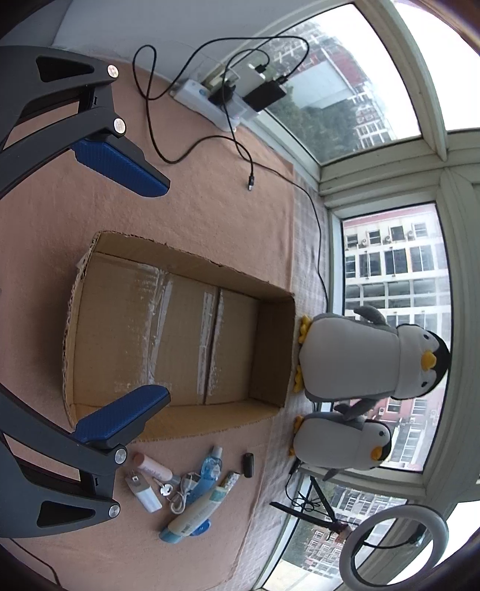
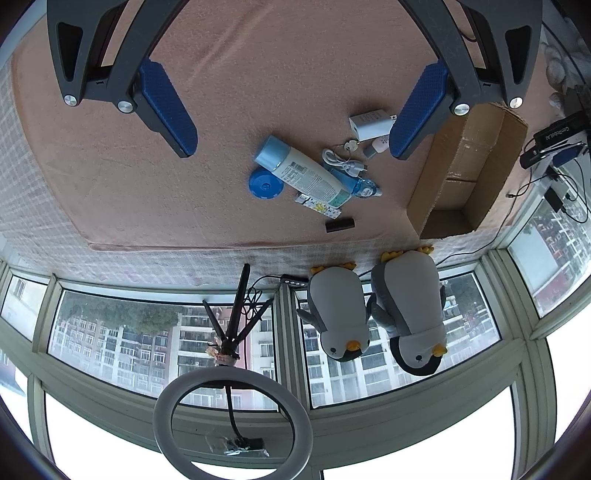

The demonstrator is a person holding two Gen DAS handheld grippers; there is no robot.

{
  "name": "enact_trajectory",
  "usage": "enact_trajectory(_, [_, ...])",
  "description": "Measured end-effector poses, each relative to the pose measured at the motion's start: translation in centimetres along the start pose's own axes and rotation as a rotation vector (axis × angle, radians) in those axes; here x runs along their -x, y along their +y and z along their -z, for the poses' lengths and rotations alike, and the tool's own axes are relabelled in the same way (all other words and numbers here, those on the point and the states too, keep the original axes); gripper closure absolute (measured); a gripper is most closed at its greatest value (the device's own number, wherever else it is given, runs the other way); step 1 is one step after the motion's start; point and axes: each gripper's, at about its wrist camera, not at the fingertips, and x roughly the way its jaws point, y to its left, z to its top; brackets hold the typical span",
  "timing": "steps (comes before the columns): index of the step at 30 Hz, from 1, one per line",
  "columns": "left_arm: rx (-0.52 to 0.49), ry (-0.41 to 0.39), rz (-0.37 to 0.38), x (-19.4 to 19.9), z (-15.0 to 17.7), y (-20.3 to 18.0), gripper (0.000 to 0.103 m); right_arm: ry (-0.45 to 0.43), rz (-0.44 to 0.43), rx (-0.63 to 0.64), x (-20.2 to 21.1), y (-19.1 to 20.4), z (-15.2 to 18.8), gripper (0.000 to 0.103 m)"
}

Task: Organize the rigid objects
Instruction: 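Move the right gripper to the white charger plug and close on it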

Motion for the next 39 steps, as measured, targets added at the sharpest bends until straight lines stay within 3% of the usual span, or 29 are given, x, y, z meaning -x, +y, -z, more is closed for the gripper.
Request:
enact_trajectory(9, [0.031,0.094,-0.079,-5.3,1.9,2.5,0.012,0.041,-0.050,-0.027,-2.4,-1.5,0.8,0.000])
enact_trajectory(11, [0.037,0.119,-0.080,-6.2,2.3,2.7,0.021,0.046,-0.051,-0.019,-3.1,-1.8,1.0,0.000])
enact_trajectory(20, [0.031,0.167,-0.079,-8.5,3.1,2.8,0.043,0.092,-0.085,0.051,-5.1,-1.6,1.7,0.000])
enact_trajectory(32, [0.000,0.167,-0.065,-9.0,3.4,1.8,0.072,0.140,-0.189,0.187,-8.0,4.4,3.1,0.000])
enact_trajectory(39, [0.001,0.160,-0.059,-8.9,3.5,1.8,0.073,0.177,-0.187,0.317,-10.7,8.3,4.2,0.000])
